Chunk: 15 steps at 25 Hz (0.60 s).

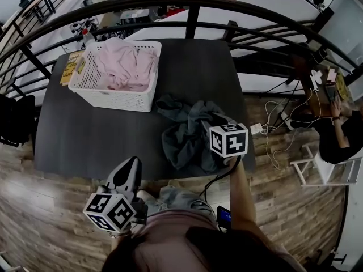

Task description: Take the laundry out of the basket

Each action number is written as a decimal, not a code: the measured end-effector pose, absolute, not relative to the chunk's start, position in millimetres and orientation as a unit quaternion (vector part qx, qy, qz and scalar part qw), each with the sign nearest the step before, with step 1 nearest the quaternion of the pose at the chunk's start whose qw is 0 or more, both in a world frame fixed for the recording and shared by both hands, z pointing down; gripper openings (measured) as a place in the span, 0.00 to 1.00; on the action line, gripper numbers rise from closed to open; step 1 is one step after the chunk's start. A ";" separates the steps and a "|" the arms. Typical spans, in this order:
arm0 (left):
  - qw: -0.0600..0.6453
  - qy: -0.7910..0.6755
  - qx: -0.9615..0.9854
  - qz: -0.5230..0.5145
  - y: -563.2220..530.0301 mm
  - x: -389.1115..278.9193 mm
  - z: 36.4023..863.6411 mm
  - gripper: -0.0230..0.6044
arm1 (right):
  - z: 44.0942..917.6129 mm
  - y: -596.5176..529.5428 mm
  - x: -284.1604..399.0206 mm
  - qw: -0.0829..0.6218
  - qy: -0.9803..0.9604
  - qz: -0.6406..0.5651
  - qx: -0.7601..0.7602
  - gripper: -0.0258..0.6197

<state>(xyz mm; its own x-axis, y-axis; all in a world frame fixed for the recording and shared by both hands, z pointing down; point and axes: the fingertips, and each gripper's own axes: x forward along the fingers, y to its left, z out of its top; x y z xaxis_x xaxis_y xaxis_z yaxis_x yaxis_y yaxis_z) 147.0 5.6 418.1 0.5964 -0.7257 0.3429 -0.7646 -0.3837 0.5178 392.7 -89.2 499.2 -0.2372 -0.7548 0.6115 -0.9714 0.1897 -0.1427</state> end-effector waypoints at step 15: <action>0.324 -0.445 0.834 0.034 8.4 145.0 416.8 0.03 | 510.1 -75.8 377.1 0.304 -0.740 0.234 0.552 0.39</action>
